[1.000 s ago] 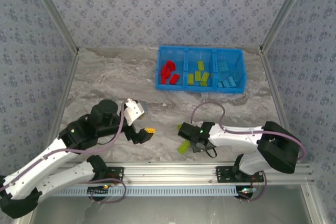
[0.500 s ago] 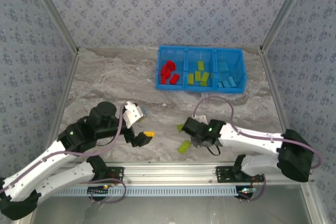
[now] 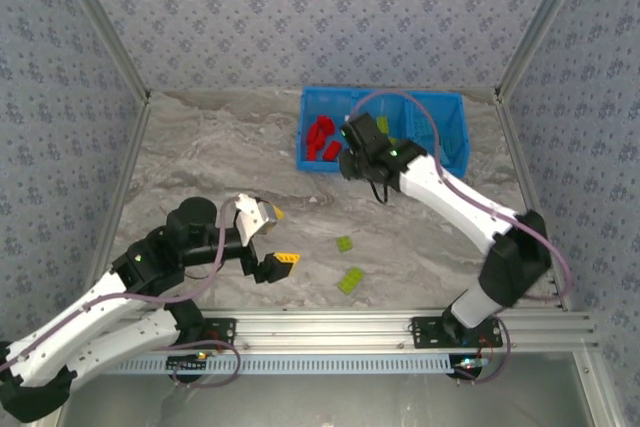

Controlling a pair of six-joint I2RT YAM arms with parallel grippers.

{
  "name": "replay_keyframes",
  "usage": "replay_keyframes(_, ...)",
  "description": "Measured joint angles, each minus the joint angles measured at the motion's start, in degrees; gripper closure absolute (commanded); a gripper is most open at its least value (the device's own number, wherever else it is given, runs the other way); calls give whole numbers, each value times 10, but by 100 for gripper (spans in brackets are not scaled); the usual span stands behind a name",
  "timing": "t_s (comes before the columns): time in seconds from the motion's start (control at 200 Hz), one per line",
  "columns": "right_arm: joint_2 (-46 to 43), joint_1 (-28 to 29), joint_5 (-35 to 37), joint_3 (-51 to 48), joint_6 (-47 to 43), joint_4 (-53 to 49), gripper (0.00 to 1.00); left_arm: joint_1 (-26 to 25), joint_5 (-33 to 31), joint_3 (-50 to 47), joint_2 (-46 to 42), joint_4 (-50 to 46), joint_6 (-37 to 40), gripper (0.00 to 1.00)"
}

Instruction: Sort the legos into containers by color

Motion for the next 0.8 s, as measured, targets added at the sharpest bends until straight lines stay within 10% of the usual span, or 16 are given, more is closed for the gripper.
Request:
replay_keyframes(0.395,270,-41,16,265,-99,-25,58,0,-86,4,0,-31,-71,1)
replay_keyframes(0.8,240,-53,-8,289,-108,-68,48,0,-91,5,43,-31,-117,1)
